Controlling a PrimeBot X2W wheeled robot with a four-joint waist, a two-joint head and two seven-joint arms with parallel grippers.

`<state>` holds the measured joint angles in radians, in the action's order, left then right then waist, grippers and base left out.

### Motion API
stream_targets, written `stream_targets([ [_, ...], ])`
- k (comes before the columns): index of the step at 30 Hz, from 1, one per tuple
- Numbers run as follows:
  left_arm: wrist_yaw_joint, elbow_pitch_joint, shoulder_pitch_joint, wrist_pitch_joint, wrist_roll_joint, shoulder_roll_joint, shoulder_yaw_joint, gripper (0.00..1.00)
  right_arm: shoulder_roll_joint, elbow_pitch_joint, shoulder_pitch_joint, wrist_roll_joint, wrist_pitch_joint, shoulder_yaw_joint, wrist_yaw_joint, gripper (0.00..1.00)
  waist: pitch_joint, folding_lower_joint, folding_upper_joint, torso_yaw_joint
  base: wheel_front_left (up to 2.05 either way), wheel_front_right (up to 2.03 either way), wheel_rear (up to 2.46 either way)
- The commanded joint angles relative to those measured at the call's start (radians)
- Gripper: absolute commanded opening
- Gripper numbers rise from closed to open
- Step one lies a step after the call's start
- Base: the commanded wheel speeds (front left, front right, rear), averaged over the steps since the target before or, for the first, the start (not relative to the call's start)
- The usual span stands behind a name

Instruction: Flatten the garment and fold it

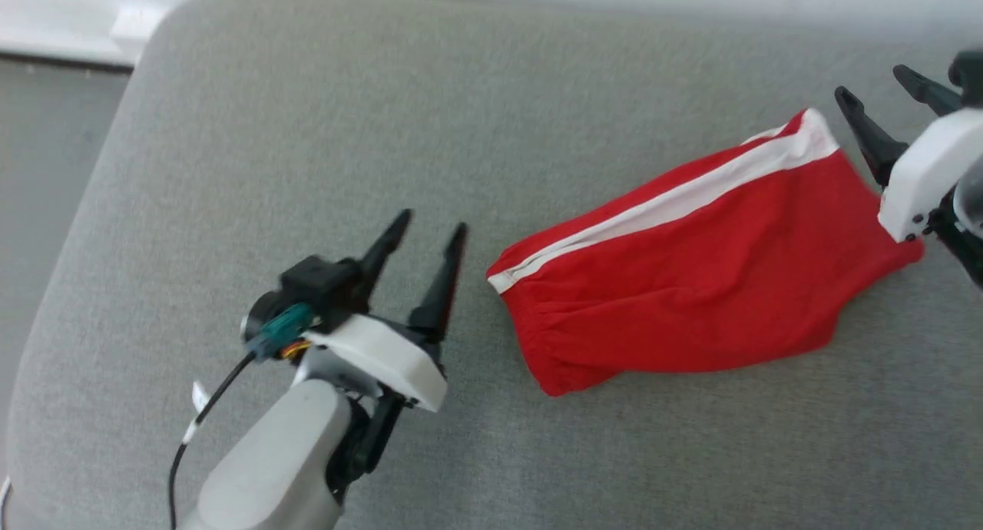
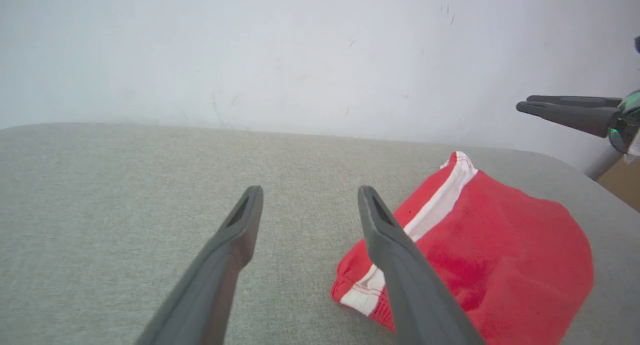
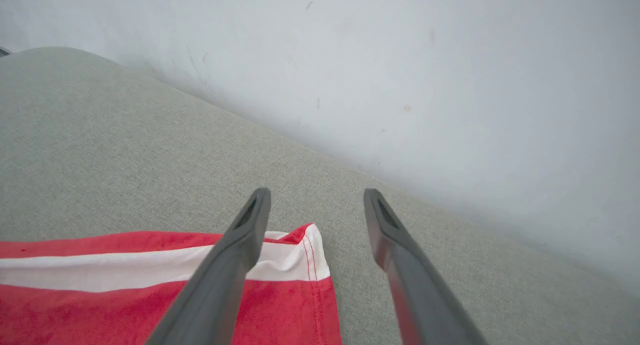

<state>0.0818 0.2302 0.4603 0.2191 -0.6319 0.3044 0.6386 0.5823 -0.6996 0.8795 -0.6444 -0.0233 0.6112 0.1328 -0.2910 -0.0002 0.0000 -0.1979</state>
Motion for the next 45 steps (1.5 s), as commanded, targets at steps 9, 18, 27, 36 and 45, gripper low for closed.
stream_targets([
  [9, 0.134, -0.066, -0.184, 0.04, 0.009, -0.007, -0.1, 1.0, -0.021, 0.135, -0.22, 0.054, 0.261, -0.148, -0.002, 1.0, 0.187, 0.0002, 0.0, 0.101, 0.0, 0.0, 0.0],
  [18, 0.158, -0.047, -0.294, -0.022, -0.024, -0.043, -0.065, 1.0, -0.162, 0.421, -0.571, 0.238, 0.283, -0.462, -0.002, 1.0, 0.189, 0.0002, 0.0, 0.15, 0.0, 0.0, 0.0],
  [27, 0.168, 0.002, -0.291, -0.164, -0.06, -0.07, -0.012, 1.0, -0.343, 0.689, -0.811, 0.359, 0.205, -0.658, -0.002, 1.0, 0.151, 0.0002, 0.0, 0.212, 0.0, 0.0, 0.0],
  [36, 0.189, 0.08, -0.257, -0.2, -0.066, -0.082, -0.011, 1.0, -0.381, 0.786, -0.857, 0.381, 0.155, -0.696, -0.002, 1.0, 0.097, 0.0002, 0.0, 0.25, 0.0, 0.0, 0.0],
  [45, 0.137, 0.18, -0.208, -0.242, -0.07, -0.102, 0.032, 0.0, -0.378, 0.8, -0.857, 0.393, 0.135, -0.707, -0.002, 1.0, 0.047, 0.0002, 0.0, 0.242, 0.0, 0.0, 0.0],
])
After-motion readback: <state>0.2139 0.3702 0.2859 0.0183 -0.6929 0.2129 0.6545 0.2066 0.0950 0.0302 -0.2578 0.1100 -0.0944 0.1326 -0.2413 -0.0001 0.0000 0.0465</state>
